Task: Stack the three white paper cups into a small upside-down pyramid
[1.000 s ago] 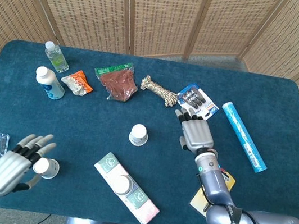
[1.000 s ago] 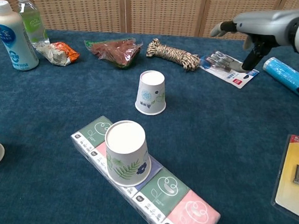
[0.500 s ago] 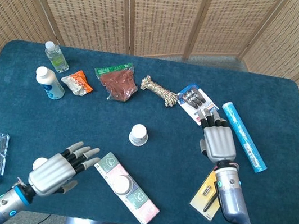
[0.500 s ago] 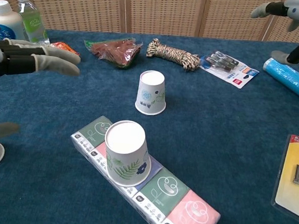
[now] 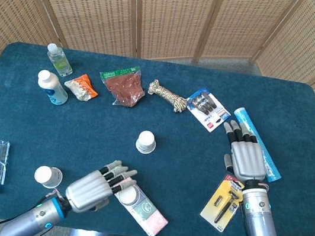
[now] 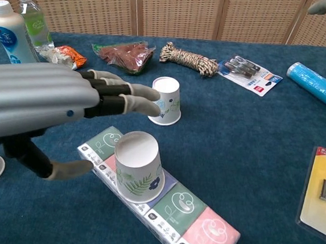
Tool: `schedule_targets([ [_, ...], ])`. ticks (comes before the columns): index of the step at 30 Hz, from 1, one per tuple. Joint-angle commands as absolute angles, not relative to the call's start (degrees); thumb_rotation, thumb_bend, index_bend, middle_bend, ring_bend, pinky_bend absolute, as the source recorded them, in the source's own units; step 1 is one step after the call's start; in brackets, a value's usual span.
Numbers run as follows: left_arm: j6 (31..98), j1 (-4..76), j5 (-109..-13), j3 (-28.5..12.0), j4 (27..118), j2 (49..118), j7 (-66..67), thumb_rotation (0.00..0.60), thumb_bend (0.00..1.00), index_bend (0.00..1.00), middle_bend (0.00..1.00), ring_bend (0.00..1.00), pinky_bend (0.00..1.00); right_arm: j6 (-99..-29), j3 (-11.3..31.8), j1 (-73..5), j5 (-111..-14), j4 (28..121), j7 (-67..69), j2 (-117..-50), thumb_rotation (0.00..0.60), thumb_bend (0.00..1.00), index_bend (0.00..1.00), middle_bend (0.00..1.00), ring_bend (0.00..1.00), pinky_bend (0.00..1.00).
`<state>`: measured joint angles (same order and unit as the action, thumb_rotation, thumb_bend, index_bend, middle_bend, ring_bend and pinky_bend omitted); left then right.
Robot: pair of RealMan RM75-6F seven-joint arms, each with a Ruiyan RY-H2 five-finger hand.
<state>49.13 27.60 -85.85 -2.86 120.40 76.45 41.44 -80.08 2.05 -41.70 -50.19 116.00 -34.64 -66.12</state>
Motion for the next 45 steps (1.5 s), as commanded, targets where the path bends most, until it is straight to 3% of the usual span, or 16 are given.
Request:
schedule_targets([
  [1, 47.8, 29.7, -83.0, -3.3, 119.7, 79.3, 43.5, 0.6, 0.45, 0.0, 0.0, 0.0, 0.0, -79.5, 2.4, -40.7, -50.6, 116.0, -34.0, -65.4, 0.6, 0.49, 0.0, 0.0, 0.0, 0.21],
  [11, 49.5, 32.2, -78.8, -2.7, 117.6, 83.8, 44.9, 0.6, 0.45, 0.0, 0.0, 0.0, 0.02, -77.7, 3.3, -38.3, -51.2, 115.6, -33.2, -64.3, 0.6, 0.49, 0.0, 0.0, 0.0, 0.21],
  [17, 50.9, 33.1, -78.3, -2.2, 116.6, 85.3, 43.8, 0.6, 0.45, 0.04, 0.0, 0.0, 0.13, -77.1, 4.0, -37.3, -51.6, 116.0, -33.6, -64.1, 0.6, 0.49, 0.0, 0.0, 0.0, 0.21],
  [28, 52.6, 34.4, -78.0, -0.8, 114.5, 87.6, 42.3, 0.6, 0.45, 0.26, 0.0, 0.0, 0.38, -75.1, 5.1, -35.8, -51.2, 115.5, -32.7, -63.9, 0.6, 0.49, 0.0, 0.0, 0.0, 0.21],
  [31, 53.6, 34.5, -78.2, -0.8, 113.8, 88.7, 41.6, 0.6, 0.45, 0.35, 0.03, 0.05, 0.46, -74.3, 5.3, -35.6, -51.1, 115.3, -32.3, -63.9, 0.6, 0.49, 0.0, 0.0, 0.0, 0.21],
  [40, 56.0, 34.7, -78.9, -0.5, 112.4, 90.5, 40.2, 0.6, 0.46, 0.52, 0.16, 0.17, 0.55, -72.0, 6.1, -35.1, -50.6, 115.0, -30.9, -63.4, 0.6, 0.49, 0.03, 0.0, 0.0, 0.21],
  [45, 57.1, 34.6, -78.9, -0.3, 112.0, 90.5, 39.5, 0.6, 0.46, 0.54, 0.18, 0.19, 0.57, -71.1, 6.4, -34.9, -50.4, 114.9, -30.5, -63.3, 0.6, 0.48, 0.03, 0.0, 0.0, 0.21],
])
